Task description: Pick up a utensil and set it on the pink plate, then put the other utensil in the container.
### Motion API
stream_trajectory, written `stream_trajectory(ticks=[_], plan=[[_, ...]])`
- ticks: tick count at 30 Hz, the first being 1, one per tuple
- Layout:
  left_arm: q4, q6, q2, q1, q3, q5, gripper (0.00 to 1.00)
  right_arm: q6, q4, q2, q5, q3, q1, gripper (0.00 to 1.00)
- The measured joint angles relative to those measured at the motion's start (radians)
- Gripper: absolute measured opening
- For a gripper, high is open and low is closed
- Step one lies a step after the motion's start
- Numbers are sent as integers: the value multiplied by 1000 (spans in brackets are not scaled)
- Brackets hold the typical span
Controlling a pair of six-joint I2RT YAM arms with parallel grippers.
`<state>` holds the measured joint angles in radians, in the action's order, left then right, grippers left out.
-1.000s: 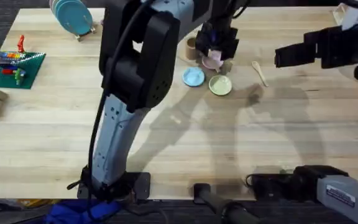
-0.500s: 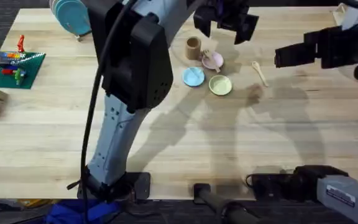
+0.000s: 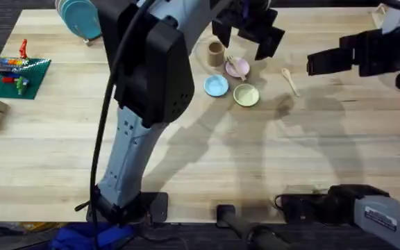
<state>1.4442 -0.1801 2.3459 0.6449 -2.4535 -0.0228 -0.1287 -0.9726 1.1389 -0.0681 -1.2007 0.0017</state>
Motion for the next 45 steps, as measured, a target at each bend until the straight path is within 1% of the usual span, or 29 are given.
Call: stream_trajectory(ticks=[2,3,4,7,10,15,18,20,24,25,28,30,32,36,40,45], plan=[[28,9,-2,-1,0,-5,872,0,0,0,0,0,0,998],[79,19,-6,-3,0,-8,876,0,0,0,0,0,0,998],[89,22,-8,-5,0,-8,877,0,0,0,0,0,0,998],[101,27,-20,-10,0,-10,878,0,0,0,0,0,0,998],[113,32,-60,-14,8,-19,878,0,0,0,0,0,0,998],[112,35,-163,-15,75,-31,879,0,0,0,0,0,0,997],[101,35,-227,-15,152,-50,881,0,0,0,0,0,0,998],[67,35,-277,-16,232,-57,880,0,0,0,0,0,0,998],[-45,36,-424,-33,472,-61,893,0,0,0,0,0,0,998],[-72,35,-468,-41,534,-61,904,0,0,0,0,0,0,998],[-160,36,-626,-78,718,-64,984,0,0,0,0,0,0,998],[-196,38,-739,-110,820,-65,994,0,0,0,0,0,0,998],[-215,41,-835,-142,892,-64,994,0,0,0,0,0,0,998],[-235,62,-993,-206,990,-42,994,0,0,0,0,0,0,998],[-261,89,-1088,-271,1053,4,994,0,0,0,0,0,0,998],[-347,142,-1223,-358,1174,80,994,0,0,0,0,0,0,998]])
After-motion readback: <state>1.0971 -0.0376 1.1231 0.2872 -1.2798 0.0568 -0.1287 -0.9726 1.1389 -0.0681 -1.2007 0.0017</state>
